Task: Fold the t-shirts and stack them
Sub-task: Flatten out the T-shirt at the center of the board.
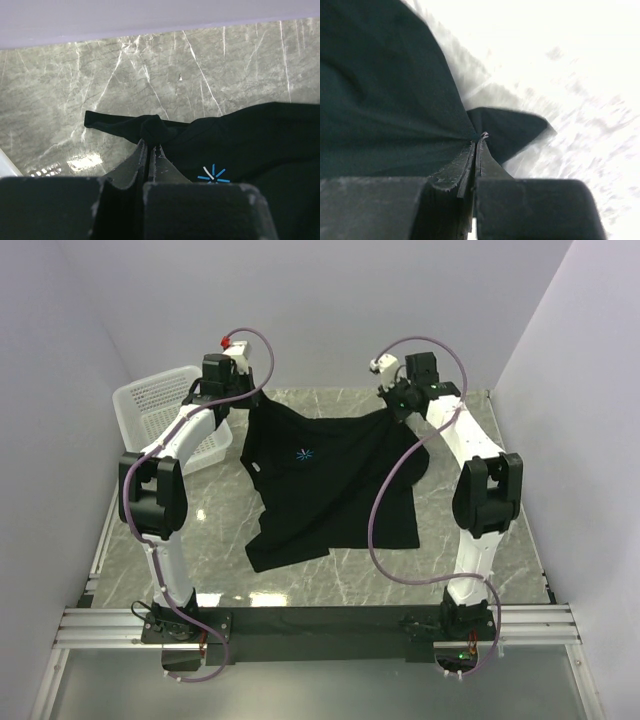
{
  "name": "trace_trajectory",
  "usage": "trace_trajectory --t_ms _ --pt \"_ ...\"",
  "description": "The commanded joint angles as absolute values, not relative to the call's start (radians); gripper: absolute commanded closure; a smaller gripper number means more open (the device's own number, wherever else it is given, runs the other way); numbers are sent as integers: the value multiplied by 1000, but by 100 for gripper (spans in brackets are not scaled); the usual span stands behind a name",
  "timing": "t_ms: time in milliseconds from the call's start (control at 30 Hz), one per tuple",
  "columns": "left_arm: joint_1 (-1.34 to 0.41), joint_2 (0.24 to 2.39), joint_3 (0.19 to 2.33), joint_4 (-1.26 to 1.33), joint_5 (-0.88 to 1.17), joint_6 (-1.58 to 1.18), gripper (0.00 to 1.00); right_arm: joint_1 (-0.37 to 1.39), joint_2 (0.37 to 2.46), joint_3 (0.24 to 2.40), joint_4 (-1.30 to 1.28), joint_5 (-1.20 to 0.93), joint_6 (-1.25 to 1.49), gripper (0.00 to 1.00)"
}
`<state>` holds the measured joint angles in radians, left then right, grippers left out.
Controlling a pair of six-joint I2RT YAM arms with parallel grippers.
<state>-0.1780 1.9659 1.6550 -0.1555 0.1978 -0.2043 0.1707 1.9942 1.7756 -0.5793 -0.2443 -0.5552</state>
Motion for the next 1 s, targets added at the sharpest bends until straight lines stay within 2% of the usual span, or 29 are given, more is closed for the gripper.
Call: trace_trajectory --t_ms 0,167,367,467,767,867,900,967 --pt "-173 1898 1643 -110 210 -206 100 224 1924 1816 -500 -210 -561 100" --pt "-173 1894 1641 -110 207 -204 100 276 1898 1744 -408 -115 -604 100" --pt "-172 1893 1644 -115 206 -201 100 298 1921 1767 -517 -176 -609 100" --pt "-170 1888 1647 -115 206 -204 100 302 1849 1672 -526 -187 -632 100" --pt "-170 1875 1621 -114 227 -195 100 354 1525 1192 -548 -296 -736 100" --pt "-172 1864 1597 -109 248 -187 100 428 1471 1080 -555 -333 -718 91" --pt "-172 1861 1582 -106 250 -186 100 457 1471 1065 -583 -347 -694 80" --pt "-172 1848 1565 -104 265 -176 100 469 1492 1078 -613 -412 -667 70"
